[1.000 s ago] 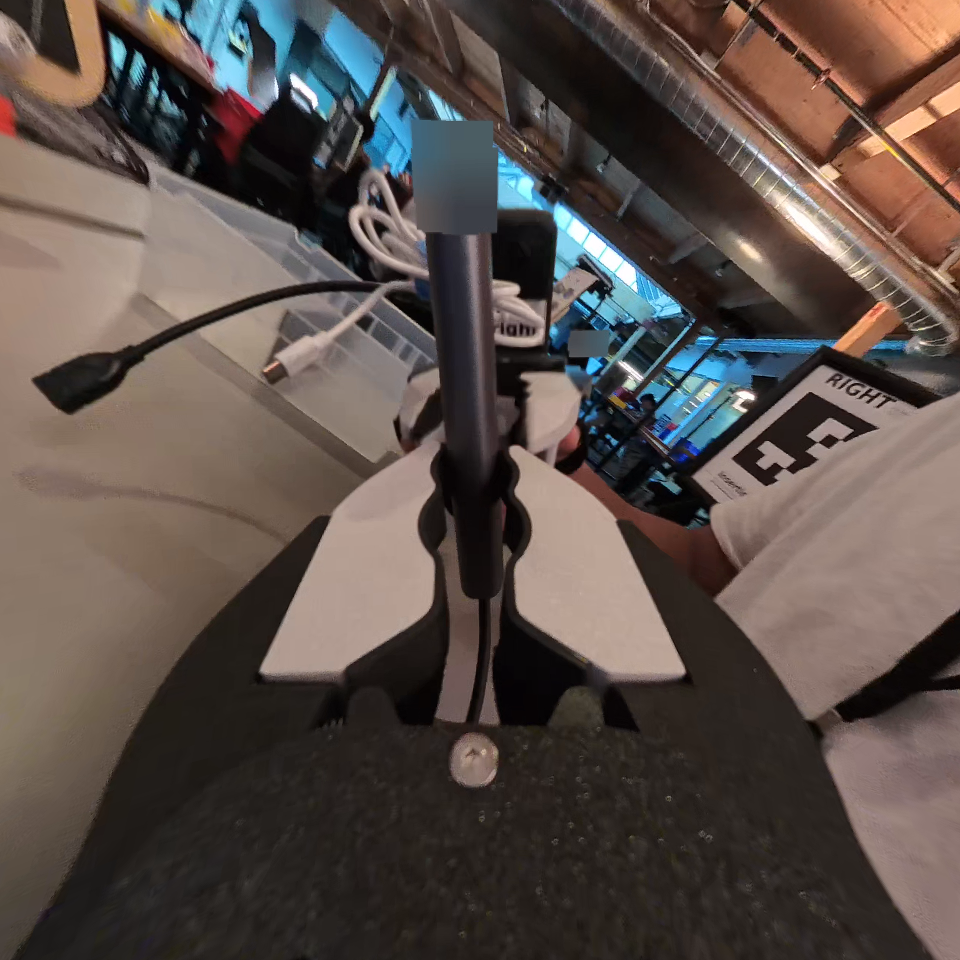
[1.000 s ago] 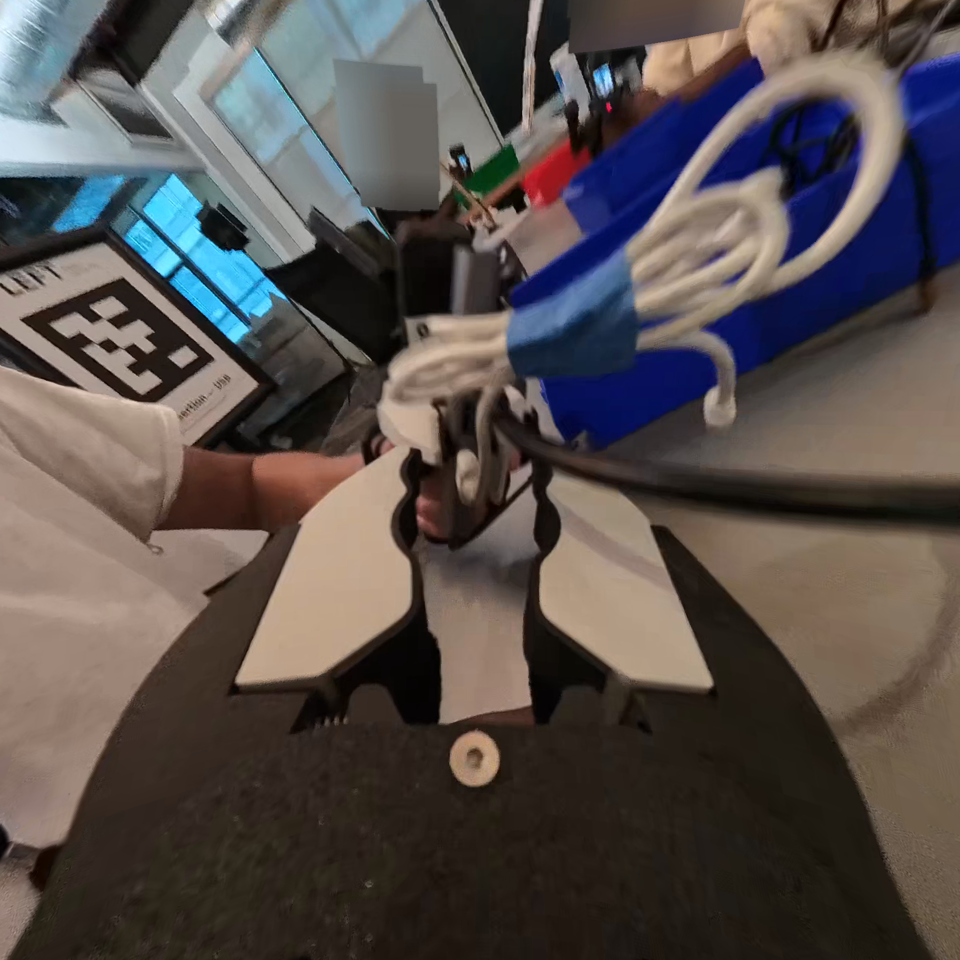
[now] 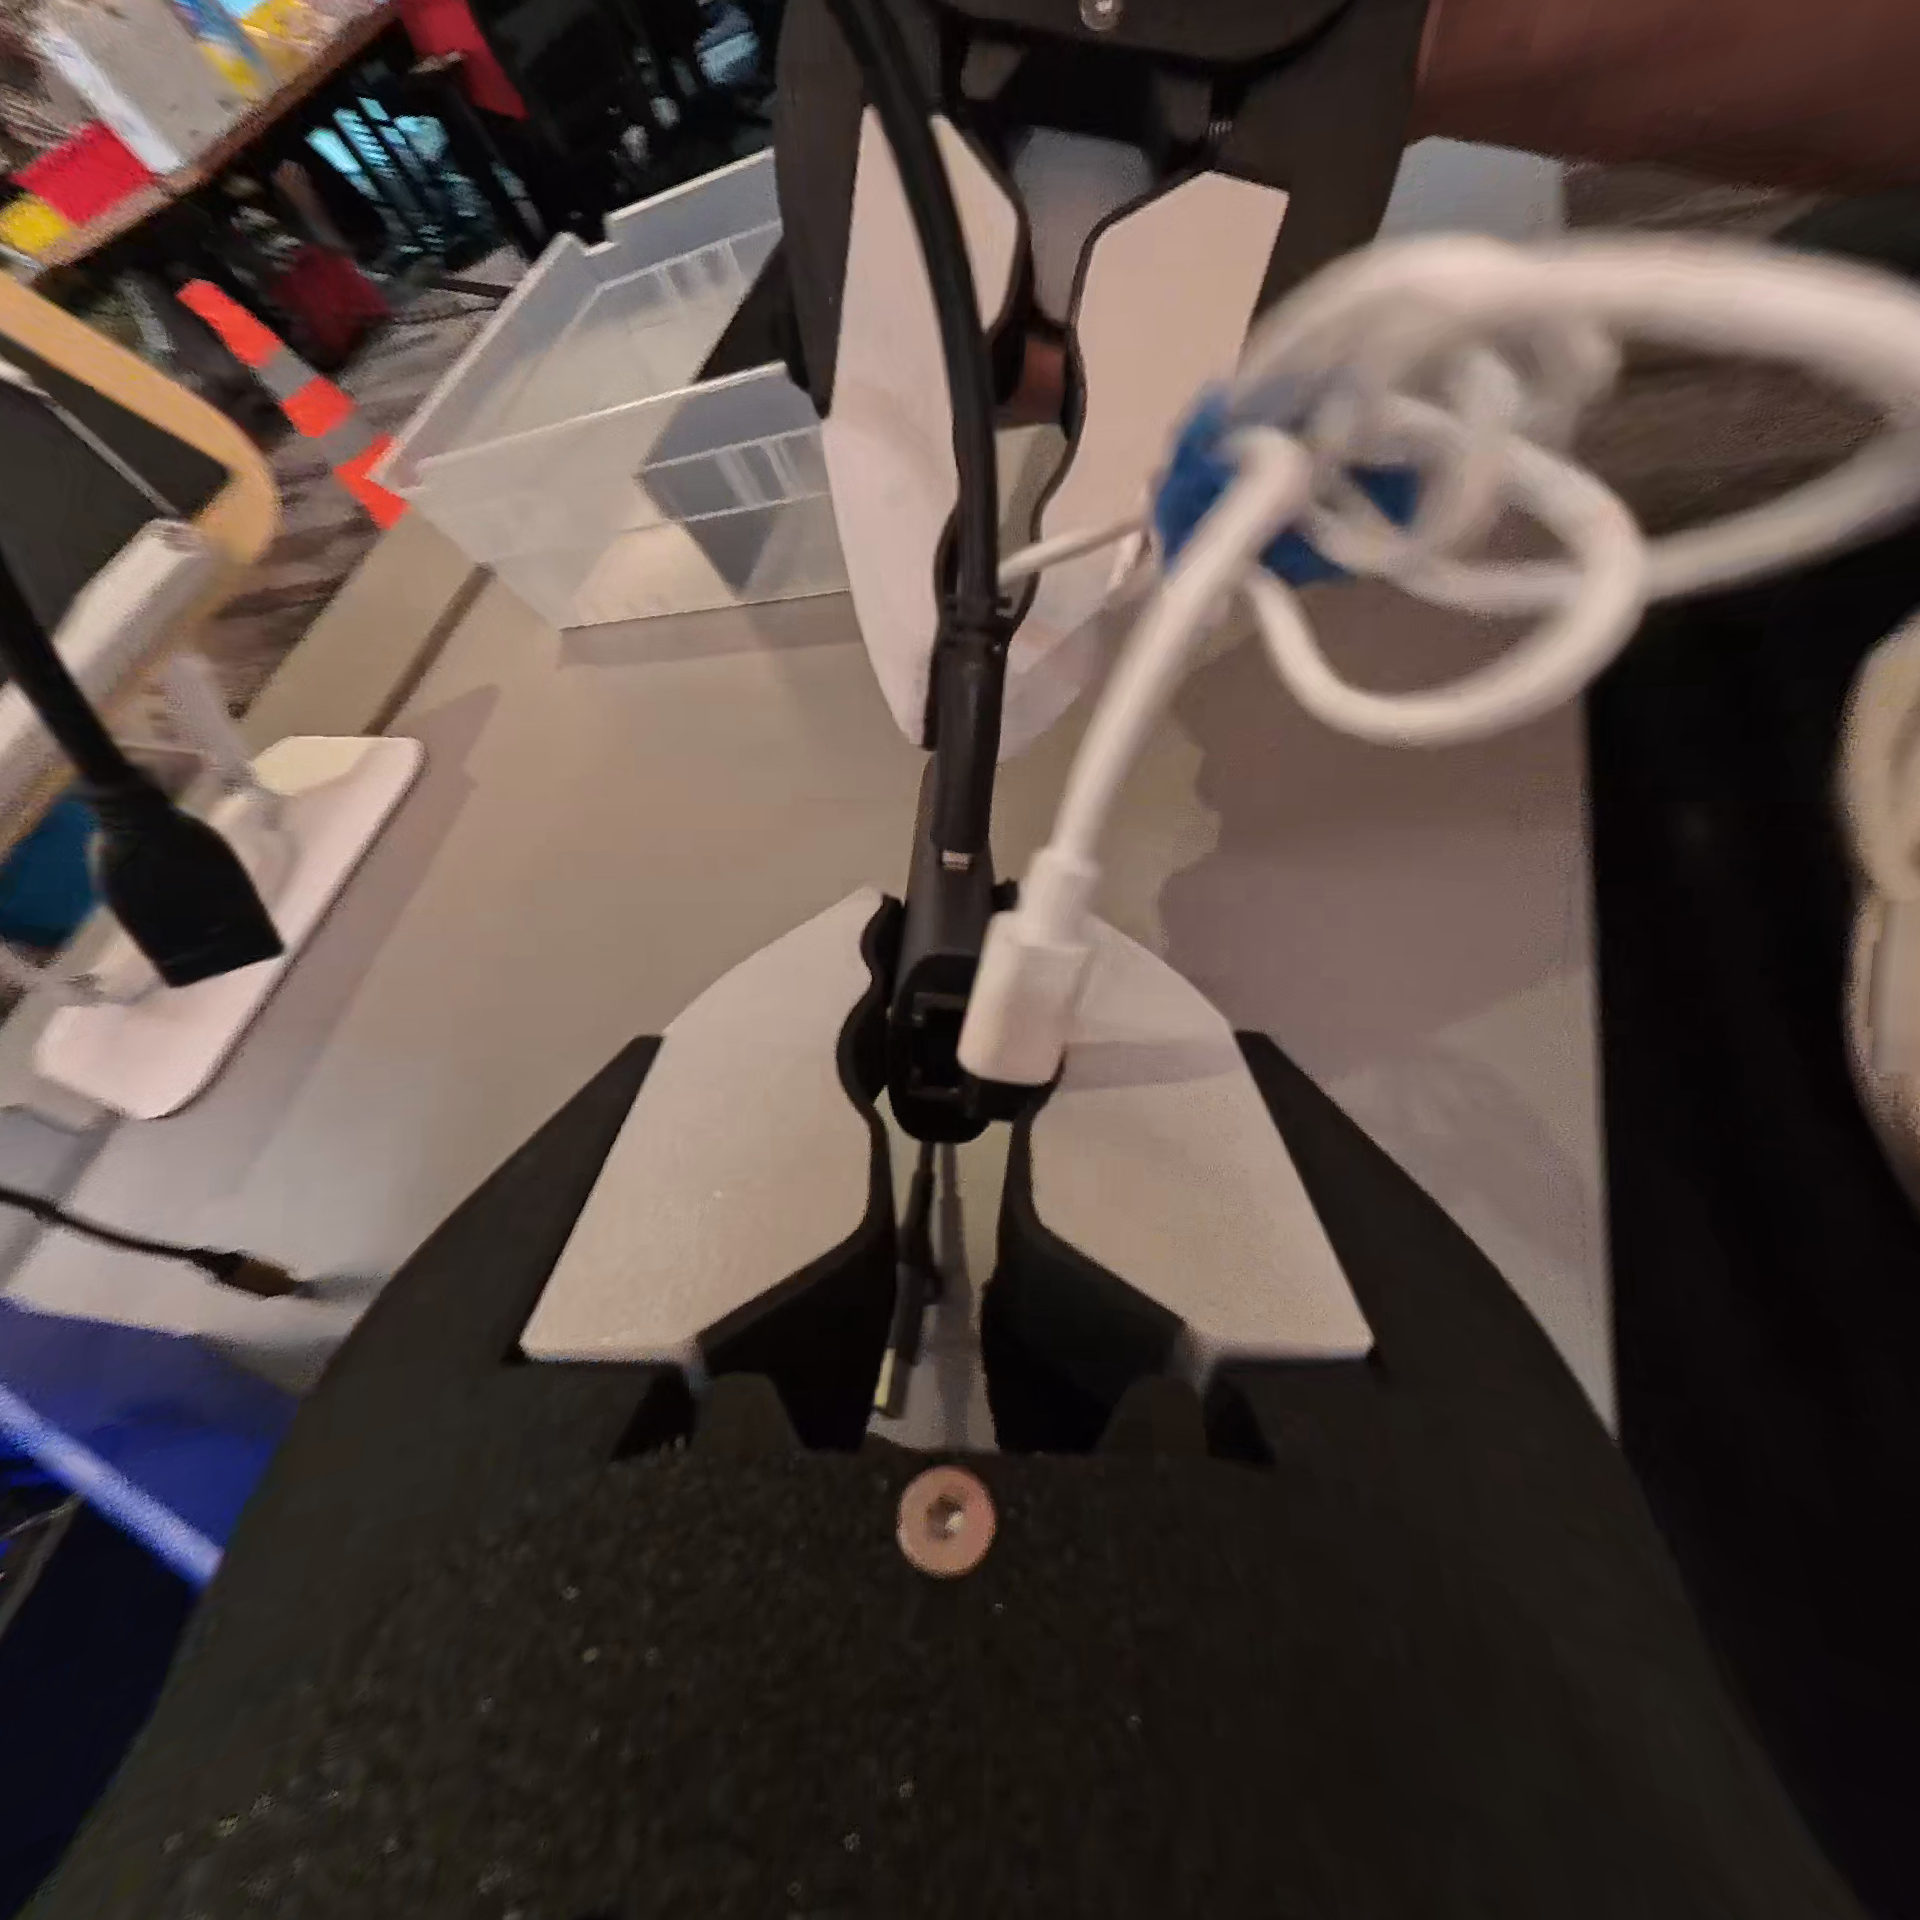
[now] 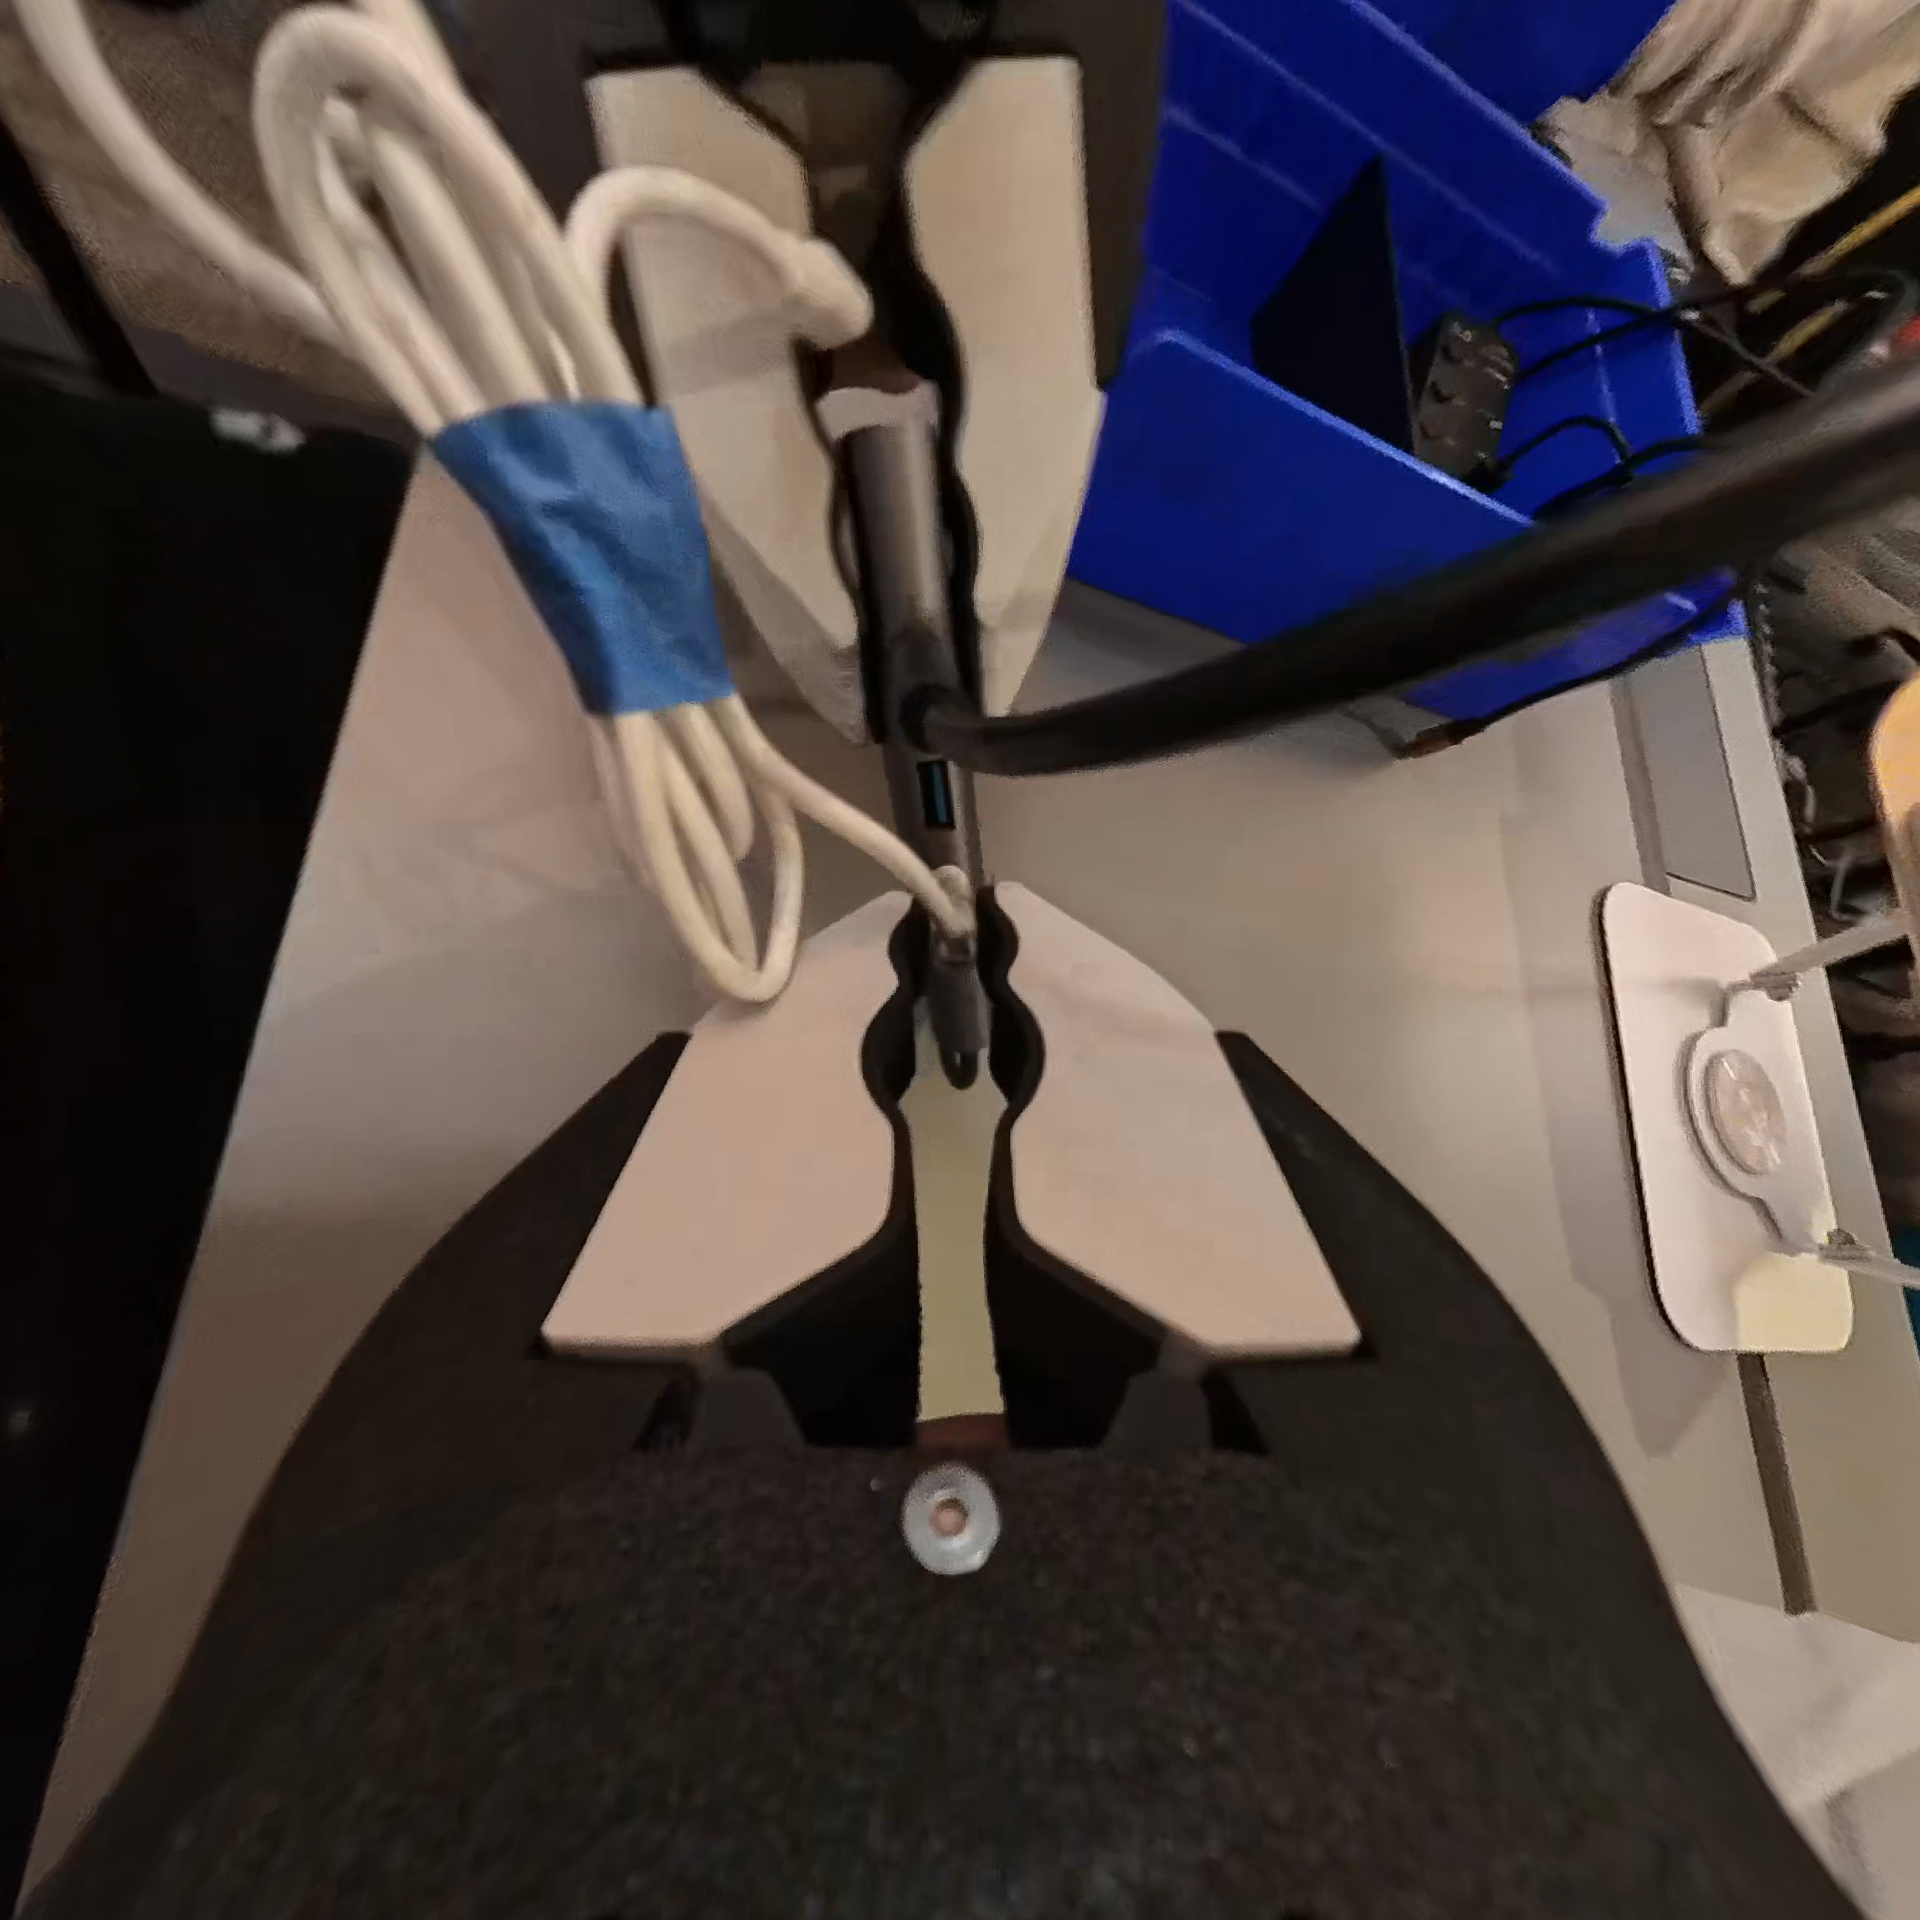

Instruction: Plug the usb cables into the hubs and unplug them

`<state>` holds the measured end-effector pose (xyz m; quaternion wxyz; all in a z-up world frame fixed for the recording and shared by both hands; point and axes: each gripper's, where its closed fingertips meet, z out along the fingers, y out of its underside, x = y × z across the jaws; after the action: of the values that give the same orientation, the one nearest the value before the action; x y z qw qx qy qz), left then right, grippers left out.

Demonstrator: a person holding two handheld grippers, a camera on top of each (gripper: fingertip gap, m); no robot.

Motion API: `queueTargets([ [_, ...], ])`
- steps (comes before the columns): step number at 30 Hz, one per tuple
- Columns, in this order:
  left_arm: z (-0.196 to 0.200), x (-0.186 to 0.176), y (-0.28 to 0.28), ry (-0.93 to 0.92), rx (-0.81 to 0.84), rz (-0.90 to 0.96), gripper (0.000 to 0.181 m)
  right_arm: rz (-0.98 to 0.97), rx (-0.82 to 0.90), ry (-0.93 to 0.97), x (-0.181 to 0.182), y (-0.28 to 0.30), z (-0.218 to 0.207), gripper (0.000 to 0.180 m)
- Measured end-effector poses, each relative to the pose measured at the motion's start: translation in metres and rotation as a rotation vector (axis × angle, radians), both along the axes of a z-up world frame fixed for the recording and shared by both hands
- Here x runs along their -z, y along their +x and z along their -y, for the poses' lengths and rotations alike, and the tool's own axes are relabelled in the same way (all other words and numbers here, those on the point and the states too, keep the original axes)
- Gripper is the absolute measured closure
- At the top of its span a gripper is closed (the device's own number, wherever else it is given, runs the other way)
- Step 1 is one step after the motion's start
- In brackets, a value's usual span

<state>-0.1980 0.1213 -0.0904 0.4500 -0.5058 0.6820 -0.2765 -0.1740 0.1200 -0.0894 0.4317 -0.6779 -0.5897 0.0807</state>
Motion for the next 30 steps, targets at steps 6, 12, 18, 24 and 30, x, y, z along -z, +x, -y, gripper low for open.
queueTargets([
  [6, -0.043, -0.013, -0.006, 0.386, -0.224, -0.008, 0.164, -0.177, 0.186, -0.066, -0.026, 0.038, -0.021, 0.159],
  [12, -0.061, 0.009, 0.002, 0.635, -0.307, -0.17, 0.163, -0.501, 0.2, -0.123, -0.087, 0.058, -0.012, 0.152],
  [18, -0.065, 0.008, 0.008, 0.614, -0.372, -0.148, 0.163, -0.538, 0.174, -0.28, -0.033, 0.02, -0.01, 0.138],
  [24, -0.063, 0.008, 0.005, 0.678, -0.376, -0.158, 0.163, -0.784, 0.168, -0.368, -0.044, 0.014, -0.012, 0.138],
  [30, -0.053, 0.007, 0.005, 0.65, -0.364, -0.128, 0.164, -0.752, 0.326, -0.286, -0.048, 0.059, -0.025, 0.141],
])
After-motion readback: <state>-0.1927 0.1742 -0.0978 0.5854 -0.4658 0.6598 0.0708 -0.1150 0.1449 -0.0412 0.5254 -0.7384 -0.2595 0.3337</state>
